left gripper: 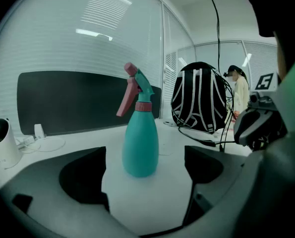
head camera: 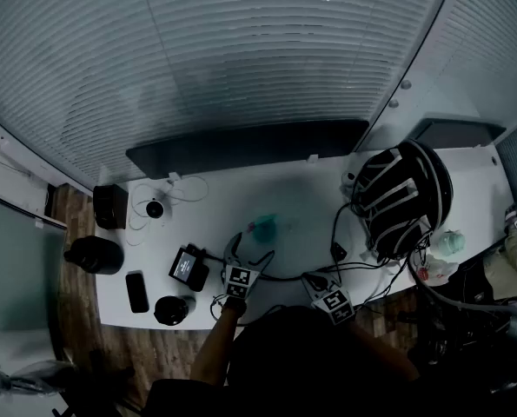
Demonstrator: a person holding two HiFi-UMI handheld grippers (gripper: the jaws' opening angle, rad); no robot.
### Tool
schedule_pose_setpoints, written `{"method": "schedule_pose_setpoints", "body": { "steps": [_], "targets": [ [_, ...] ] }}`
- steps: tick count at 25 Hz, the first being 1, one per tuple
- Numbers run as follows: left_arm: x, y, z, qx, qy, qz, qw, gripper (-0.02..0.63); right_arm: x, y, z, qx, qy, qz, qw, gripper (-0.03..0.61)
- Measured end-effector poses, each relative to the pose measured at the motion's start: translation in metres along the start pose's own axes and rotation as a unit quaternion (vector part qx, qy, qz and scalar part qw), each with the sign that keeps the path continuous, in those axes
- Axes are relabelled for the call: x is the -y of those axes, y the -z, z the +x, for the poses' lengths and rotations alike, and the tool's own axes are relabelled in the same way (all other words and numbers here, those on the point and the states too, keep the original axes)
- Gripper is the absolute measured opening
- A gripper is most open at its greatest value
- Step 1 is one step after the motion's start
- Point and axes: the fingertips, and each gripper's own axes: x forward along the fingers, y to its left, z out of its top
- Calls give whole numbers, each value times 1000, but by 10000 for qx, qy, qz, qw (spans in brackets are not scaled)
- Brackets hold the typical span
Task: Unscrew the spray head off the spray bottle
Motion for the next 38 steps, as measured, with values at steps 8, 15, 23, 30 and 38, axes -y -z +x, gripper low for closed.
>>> {"method": "schedule_pose_setpoints", "body": {
  "steps": [8,15,23,30,38],
  "targets": [
    [-11,1,46,-323,169,37,9993,540,3,-21,2,75,-62,29,9999,2],
    [-17,4,72,-441,168,-118,9988,540,9,-20,-4,84,11,215,9997,2],
    [-13,23,65,-719,371,422,9958,387,10,-32,-1,174,-49,204,9996,2],
    [-2,4,35,-630,579,95,9963,385,11,-73,0,554,-47,-98,9984,2],
    [14,4,-5,-957,674,410,9923,380,-14,-160,-9,1042,-680,-1323,9834,2]
  ]
}}
